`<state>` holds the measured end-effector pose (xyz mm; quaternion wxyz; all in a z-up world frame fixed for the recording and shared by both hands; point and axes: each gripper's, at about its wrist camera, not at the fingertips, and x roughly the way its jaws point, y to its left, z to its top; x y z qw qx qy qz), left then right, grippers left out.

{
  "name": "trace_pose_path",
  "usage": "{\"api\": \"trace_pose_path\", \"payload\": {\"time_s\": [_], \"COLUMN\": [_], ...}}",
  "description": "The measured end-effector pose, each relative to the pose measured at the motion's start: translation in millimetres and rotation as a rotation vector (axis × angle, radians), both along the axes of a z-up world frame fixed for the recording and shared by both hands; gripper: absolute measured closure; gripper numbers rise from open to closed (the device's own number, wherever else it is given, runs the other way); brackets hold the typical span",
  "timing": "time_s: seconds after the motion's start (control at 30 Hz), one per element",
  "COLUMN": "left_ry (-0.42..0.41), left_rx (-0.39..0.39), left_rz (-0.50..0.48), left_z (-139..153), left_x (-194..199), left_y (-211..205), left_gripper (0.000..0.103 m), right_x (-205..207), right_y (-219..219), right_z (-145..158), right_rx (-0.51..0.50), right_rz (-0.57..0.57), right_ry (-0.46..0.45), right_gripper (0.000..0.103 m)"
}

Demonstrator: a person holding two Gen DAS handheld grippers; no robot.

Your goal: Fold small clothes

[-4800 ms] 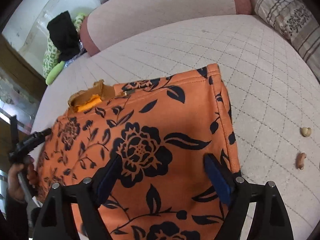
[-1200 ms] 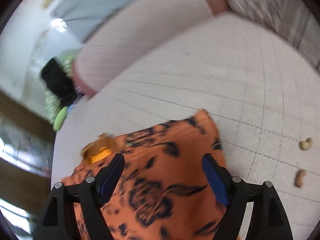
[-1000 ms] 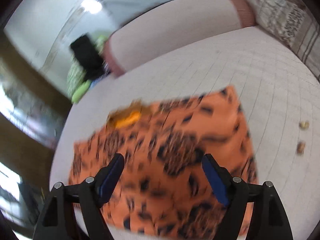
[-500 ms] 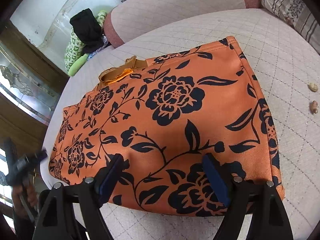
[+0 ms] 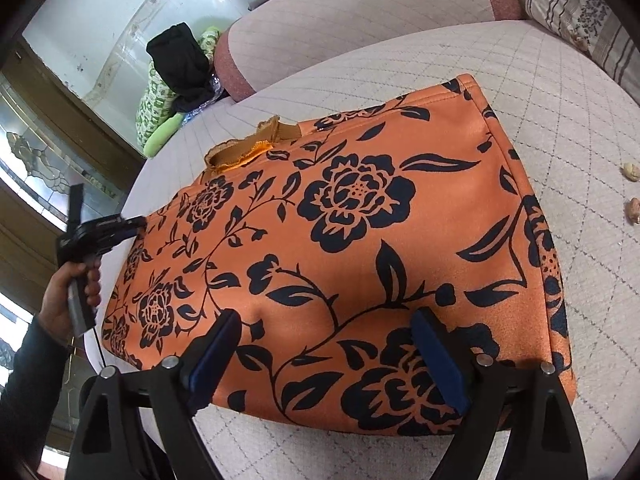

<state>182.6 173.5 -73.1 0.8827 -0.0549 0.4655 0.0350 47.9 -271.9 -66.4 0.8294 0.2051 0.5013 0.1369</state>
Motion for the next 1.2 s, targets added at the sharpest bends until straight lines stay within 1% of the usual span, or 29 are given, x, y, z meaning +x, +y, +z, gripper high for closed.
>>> {"api": "trace_pose_path", "payload": {"time_s": [0.03, 0.1, 0.13, 0.17, 0.2, 0.23, 0.3, 0.33, 0.37, 0.4, 0.43, 0.47, 0.5, 0.53, 0.57, 0.6, 0.63, 0.67, 0.7, 0.77, 0.8, 0.83, 0.87, 0.9, 0.93, 1.07, 1.13, 1.2], "left_ry": [-0.02, -0.053, -0.071, -0.108, -0.123, -0.13, -0.113, -0.082, -0.031, 0.033, 0.052, 0.001, -0.014, -0.014, -0.016, -0.017, -0.015, 0.001, 0.016, 0.025, 0.023, 0.024, 0.029, 0.029, 0.029, 0.033, 0.038, 0.037], "left_rx": [0.02, 0.058, 0.066, 0.075, 0.079, 0.074, 0.054, 0.057, 0.077, 0.12, 0.161, 0.197, 0.203, 0.183, 0.15, 0.141, 0.136, 0.131, 0.13, 0.119, 0.113, 0.109, 0.11, 0.107, 0.105, 0.111, 0.11, 0.111], "left_rz": [-0.016, -0.049, -0.067, -0.094, -0.104, -0.121, -0.164, -0.178, -0.184, -0.188, -0.196, -0.205, -0.209, -0.213, -0.218, -0.221, -0.223, -0.223, -0.217, -0.203, -0.199, -0.198, -0.197, -0.198, -0.197, -0.193, -0.187, -0.184], "left_z": [5.6, 16.6, 21.7, 26.9, 32.5, 32.1, 18.5, 6.6, -11.0, -30.7, -41.1, -38.7, -33.7, -30.6, -26.9, -26.1, -25.7, -29.0, -31.7, -36.2, -36.3, -35.8, -35.4, -35.0, -35.4, -35.2, -38.4, -38.4], "left_x": [-15.2, -47.9, -66.8, -88.0, -101.8, -114.6, -130.8, -130.4, -127.6, -123.4, -123.6, -128.7, -130.7, -130.4, -127.8, -126.6, -125.5, -120.6, -117.4, -115.4, -113.7, -113.6, -112.6, -112.7, -115.0, -112.3, -112.8, -116.1], "left_y": [-5.5, -19.2, -23.2, -33.6, -35.6, -42.6, -59.9, -67.4, -72.8, -76.2, -79.6, -83.7, -86.3, -87.4, -88.6, -90.3, -92.9, -93.4, -93.2, -94.3, -94.0, -95.1, -94.6, -93.2, -93.1, -97.1, -98.4, -97.6], "left_gripper": [0.048, 0.037, 0.034, 0.029, 0.026, 0.026, 0.026, 0.026, 0.026, 0.026, 0.025, 0.025, 0.025, 0.025, 0.025, 0.025, 0.025, 0.025, 0.025, 0.023, 0.022, 0.022, 0.022, 0.022, 0.022, 0.021, 0.021, 0.021], "right_x": [-0.6, -1.1, -1.0, -0.2, 0.6, 2.6, 11.9, 16.7, 23.1, 32.3, 36.7, 36.7, 37.8, 40.2, 44.8, 51.6, 63.4, 72.5, 91.1, 120.8, 141.6, 153.3, 159.8, 159.1, 156.0, 128.4, 100.8, 72.2], "right_y": [-0.9, -3.6, -4.5, -5.2, -5.8, -5.7, -6.7, -9.0, -12.8, -18.9, -23.8, -26.9, -26.7, -24.4, -20.8, -17.3, -13.9, -12.6, -13.8, -22.1, -33.3, -43.9, -55.4, -62.0, -63.8, -54.8, -49.9, -44.8], "right_z": [1.6, 8.4, 12.2, 18.2, 24.0, 29.0, 35.3, 33.0, 25.4, 6.8, -6.3, -5.6, 4.9, 13.2, 26.1, 37.5, 44.1, 45.3, 41.8, 24.5, 4.0, -11.9, -23.3, -19.9, -12.4, 10.9, 20.6, 23.2], "right_rx": [0.004, 0.028, 0.042, 0.047, 0.043, 0.043, 0.081, 0.098, 0.109, 0.1, 0.118, 0.141, 0.139, 0.122, 0.104, 0.095, 0.085, 0.077, 0.071, 0.052, 0.005, -0.03, -0.006, 0.048, 0.07, 0.05, 0.051, 0.062], "right_rz": [-0.007, -0.025, -0.029, -0.035, -0.04, -0.042, -0.029, -0.031, -0.046, -0.082, -0.101, -0.116, -0.121, -0.111, -0.088, -0.062, -0.038, -0.029, -0.032, -0.061, -0.11, -0.156, -0.202, -0.243, -0.263, -0.235, -0.216, -0.205], "right_ry": [0.006, 0.012, 0.005, -0.009, -0.022, -0.032, -0.048, -0.043, -0.015, 0.069, 0.13, 0.123, 0.114, 0.106, 0.066, 0.025, 0.003, 0.002, 0.012, 0.051, 0.102, 0.15, 0.171, 0.148, 0.129, 0.088, 0.067, 0.068], "right_gripper": [0.014, 0.014, 0.014, 0.014, 0.014, 0.014, 0.014, 0.014, 0.014, 0.014, 0.014, 0.014, 0.014, 0.014, 0.014, 0.014, 0.014, 0.014, 0.014, 0.014, 0.014, 0.014, 0.014, 0.014, 0.014, 0.014, 0.014, 0.014]}}
